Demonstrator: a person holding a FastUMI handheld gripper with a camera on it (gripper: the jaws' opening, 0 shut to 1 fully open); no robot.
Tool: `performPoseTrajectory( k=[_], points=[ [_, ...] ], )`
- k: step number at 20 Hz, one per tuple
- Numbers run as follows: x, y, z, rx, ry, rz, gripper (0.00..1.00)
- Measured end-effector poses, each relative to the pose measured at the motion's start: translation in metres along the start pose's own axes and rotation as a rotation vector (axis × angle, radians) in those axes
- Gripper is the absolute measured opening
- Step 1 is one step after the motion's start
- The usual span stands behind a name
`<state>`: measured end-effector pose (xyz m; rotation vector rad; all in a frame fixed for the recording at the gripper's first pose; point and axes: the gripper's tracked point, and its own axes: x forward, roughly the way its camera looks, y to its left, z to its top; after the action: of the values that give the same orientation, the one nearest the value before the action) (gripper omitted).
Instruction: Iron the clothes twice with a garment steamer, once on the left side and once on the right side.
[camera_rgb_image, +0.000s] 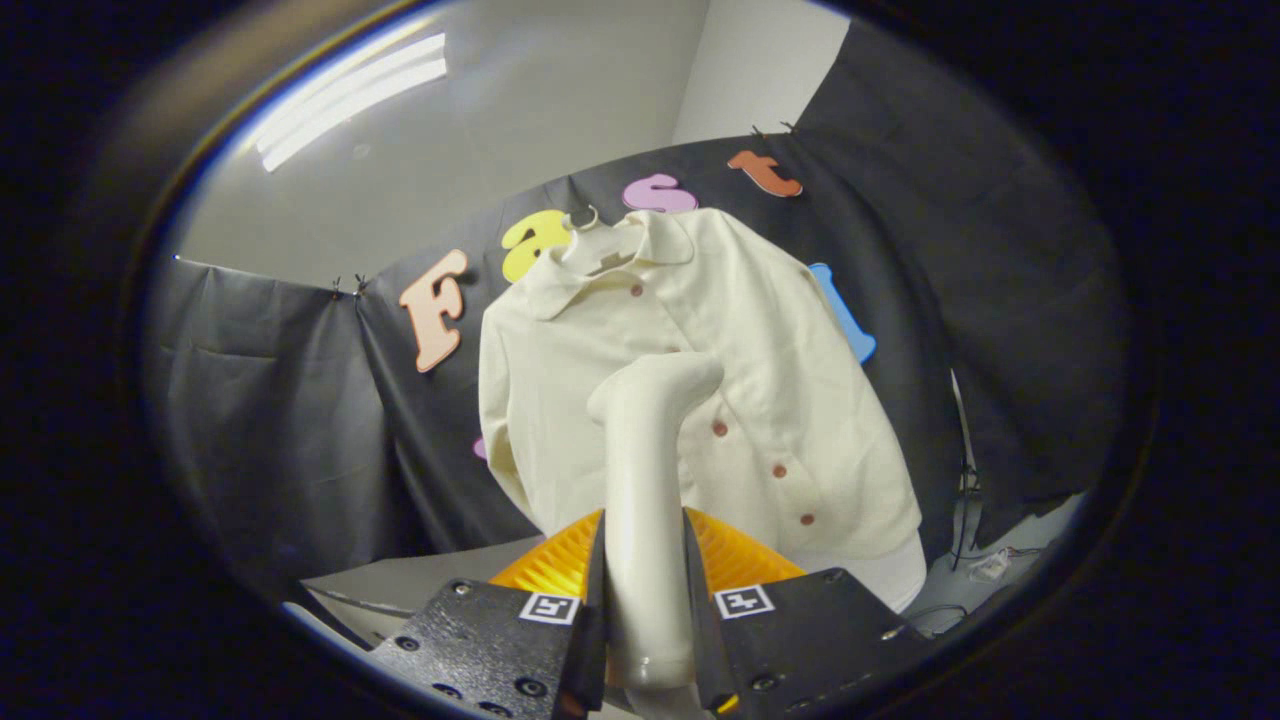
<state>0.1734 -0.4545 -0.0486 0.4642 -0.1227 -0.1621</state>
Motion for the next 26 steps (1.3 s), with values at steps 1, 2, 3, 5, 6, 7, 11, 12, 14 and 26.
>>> performPoseTrajectory(
  k=[1,2,3,5,6,7,11,12,14,26],
  points=[
    [0.008,-0.005,0.011,-0.002,-0.013,-0.009,0.35],
    [0.018,-0.009,0.022,-0.005,-0.027,-0.016,0.35],
    [0.026,-0.013,0.029,-0.012,-0.03,-0.02,0.35],
    [0.042,-0.017,0.048,-0.018,-0.06,-0.026,0.35],
    [0.05,-0.018,0.056,-0.02,-0.078,-0.027,0.34],
    [0.058,-0.019,0.062,-0.021,-0.091,-0.028,0.34],
    [0.09,-0.028,0.081,0.004,-0.125,-0.033,0.34],
    [0.097,-0.032,0.084,0.02,-0.132,-0.034,0.34],
    [0.107,-0.042,0.085,0.05,-0.146,-0.041,0.35],
    [0.104,-0.094,0.015,0.118,-0.055,-0.069,0.35]
  ],
)
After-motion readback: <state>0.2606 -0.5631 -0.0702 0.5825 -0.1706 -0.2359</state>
